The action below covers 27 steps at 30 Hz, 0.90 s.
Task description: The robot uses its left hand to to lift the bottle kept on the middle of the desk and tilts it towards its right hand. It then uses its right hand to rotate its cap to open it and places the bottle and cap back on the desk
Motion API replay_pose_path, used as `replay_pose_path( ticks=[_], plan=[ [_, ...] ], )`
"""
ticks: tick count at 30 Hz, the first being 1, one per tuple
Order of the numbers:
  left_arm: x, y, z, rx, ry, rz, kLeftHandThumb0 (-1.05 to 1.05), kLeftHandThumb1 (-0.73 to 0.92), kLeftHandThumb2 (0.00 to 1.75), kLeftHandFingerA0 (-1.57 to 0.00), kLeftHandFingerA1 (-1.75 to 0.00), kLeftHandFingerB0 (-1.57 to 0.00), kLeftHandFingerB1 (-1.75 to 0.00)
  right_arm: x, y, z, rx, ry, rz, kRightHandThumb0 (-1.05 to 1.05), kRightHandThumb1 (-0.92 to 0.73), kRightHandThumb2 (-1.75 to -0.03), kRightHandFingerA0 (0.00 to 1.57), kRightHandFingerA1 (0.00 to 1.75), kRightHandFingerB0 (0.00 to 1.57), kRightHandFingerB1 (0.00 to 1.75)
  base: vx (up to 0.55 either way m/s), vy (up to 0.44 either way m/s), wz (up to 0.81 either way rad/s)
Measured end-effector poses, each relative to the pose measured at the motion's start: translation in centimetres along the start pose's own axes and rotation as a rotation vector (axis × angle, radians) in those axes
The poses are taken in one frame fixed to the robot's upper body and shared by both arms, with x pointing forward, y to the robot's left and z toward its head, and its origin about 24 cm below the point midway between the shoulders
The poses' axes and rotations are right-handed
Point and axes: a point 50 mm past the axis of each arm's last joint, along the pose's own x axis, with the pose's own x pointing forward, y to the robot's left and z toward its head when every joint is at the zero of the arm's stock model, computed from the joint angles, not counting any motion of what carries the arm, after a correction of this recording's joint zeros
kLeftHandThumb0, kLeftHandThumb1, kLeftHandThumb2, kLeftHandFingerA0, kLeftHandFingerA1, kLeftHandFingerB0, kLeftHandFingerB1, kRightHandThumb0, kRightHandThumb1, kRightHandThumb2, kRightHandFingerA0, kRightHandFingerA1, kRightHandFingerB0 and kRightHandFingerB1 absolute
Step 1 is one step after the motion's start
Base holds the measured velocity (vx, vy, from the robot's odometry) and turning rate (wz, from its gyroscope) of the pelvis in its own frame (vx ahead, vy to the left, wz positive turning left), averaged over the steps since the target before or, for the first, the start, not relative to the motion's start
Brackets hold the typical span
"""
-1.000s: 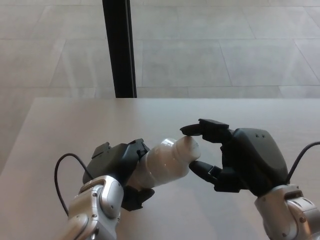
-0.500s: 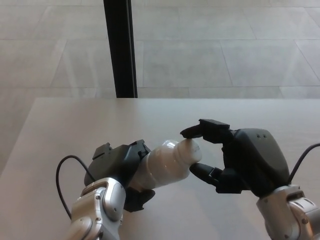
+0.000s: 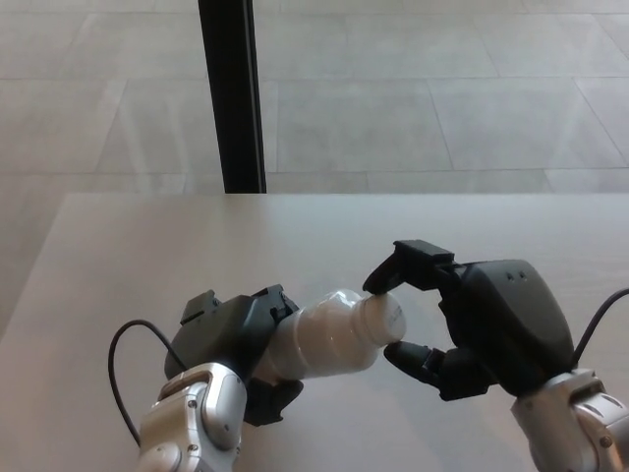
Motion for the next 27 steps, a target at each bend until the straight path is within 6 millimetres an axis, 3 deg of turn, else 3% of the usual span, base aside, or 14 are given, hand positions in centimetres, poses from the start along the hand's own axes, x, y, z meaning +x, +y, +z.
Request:
replay_pose_path(
  ticks=[8,9,10,12,13,15,17,18,20,21,22,23,24,27],
  plan=[
    [-0.08,-0.11,-0.05,0.002,-0.002,0.012,-0.08,0.75,0.98,-0.78,-1.71,-0.68,-1.09,-0.17,0.16,-0.07,-0.008,-0.057,-0.018,-0.36,-0.47,-1.12,0.9,1.75,0.73,1.68,0.0,0.0,0.0],
    [-0.09,-0.12,-0.03,0.001,-0.002,0.013,-0.1,0.73,1.01,-0.67,-1.75,-0.68,-1.23,-0.18,0.19,-0.09,-0.012,-0.065,-0.026,-0.38,-0.52,-1.06,0.9,1.75,0.71,1.69,0.0,0.0,0.0],
    [-0.09,-0.13,-0.01,-0.001,-0.002,0.013,-0.08,0.75,0.98,-0.77,-1.71,-0.69,-1.06,-0.19,0.21,-0.08,-0.017,-0.072,-0.032,-0.37,-0.51,-1.03,0.9,1.75,0.7,1.68,0.0,0.0,0.0],
    [-0.07,-0.01,0.19,-0.002,-0.01,0.021,-0.11,0.73,1.02,-0.65,-1.75,-0.68,-1.16,-0.16,0.31,-0.06,-0.029,-0.089,-0.047,-0.37,-0.52,-1.02,0.9,1.75,0.69,1.67,0.0,0.0,0.0],
    [-0.07,-0.01,0.22,-0.004,-0.01,0.022,-0.09,0.74,0.98,-0.71,-1.69,-0.66,-0.95,-0.15,0.33,-0.06,-0.033,-0.096,-0.053,-0.36,-0.5,-1.04,0.9,1.75,0.7,1.65,0.0,0.0,0.0],
    [-0.09,0.0,0.35,-0.006,-0.013,0.026,-0.09,0.74,1.0,-0.72,-1.71,-0.67,-0.97,-0.15,0.37,-0.08,-0.042,-0.107,-0.067,-0.35,-0.47,-1.03,0.87,1.75,0.69,1.66,0.0,0.0,0.0],
    [-0.11,0.05,0.49,-0.009,-0.016,0.031,-0.07,0.74,1.02,-0.73,-1.7,-0.68,-1.14,-0.14,0.43,-0.1,-0.048,-0.117,-0.079,-0.34,-0.47,-1.04,0.86,1.75,0.69,1.65,0.0,0.0,0.0],
    [-0.11,0.07,0.52,-0.009,-0.017,0.033,-0.08,0.7,1.06,-0.65,-1.75,-0.68,-1.39,-0.12,0.48,-0.11,-0.052,-0.124,-0.086,-0.44,-0.51,-0.87,1.05,1.73,0.63,1.53,0.0,0.0,0.0],
    [-0.12,0.1,0.57,-0.012,-0.018,0.036,-0.08,0.7,1.06,-0.65,-1.75,-0.68,-1.39,-0.13,0.53,-0.06,-0.06,-0.137,-0.1,-0.44,-0.51,-0.87,1.05,1.73,0.63,1.53,0.0,0.0,0.0],
    [-0.12,0.12,0.58,-0.014,-0.017,0.037,-0.06,0.69,1.08,-0.66,-1.75,-0.7,-1.35,-0.13,0.54,-0.01,-0.063,-0.143,-0.107,-0.38,-0.56,-0.83,0.86,1.75,0.69,1.65,0.0,0.0,0.0],
    [-0.11,0.13,0.59,-0.014,-0.017,0.038,-0.07,0.7,1.05,-0.64,-1.75,-0.67,-1.31,-0.13,0.54,0.03,-0.066,-0.149,-0.113,-0.44,-0.56,-0.8,1.02,1.71,0.62,1.52,0.0,0.0,0.0],
    [-0.11,0.16,0.61,-0.015,-0.018,0.04,-0.04,0.64,1.21,-0.92,-1.08,-0.75,-0.91,-0.1,0.5,0.09,-0.071,-0.157,-0.127,-0.39,-0.63,-0.81,0.85,1.6,0.67,1.58,0.0,0.0,0.0],
    [-0.12,0.18,0.62,-0.016,-0.018,0.041,-0.08,0.77,0.97,-0.72,-1.66,-0.65,-1.19,-0.07,0.46,0.13,-0.075,-0.164,-0.135,-0.39,-0.64,-0.83,0.85,1.59,0.65,1.57,0.0,0.0,0.0],
    [-0.12,0.22,0.64,-0.017,-0.018,0.045,-0.13,0.83,0.83,-0.75,-1.62,-0.63,-1.2,0.06,0.33,0.23,-0.093,-0.19,-0.163,-0.38,-0.58,-0.95,0.87,1.61,0.68,1.59,0.0,0.0,0.0]
  ],
)
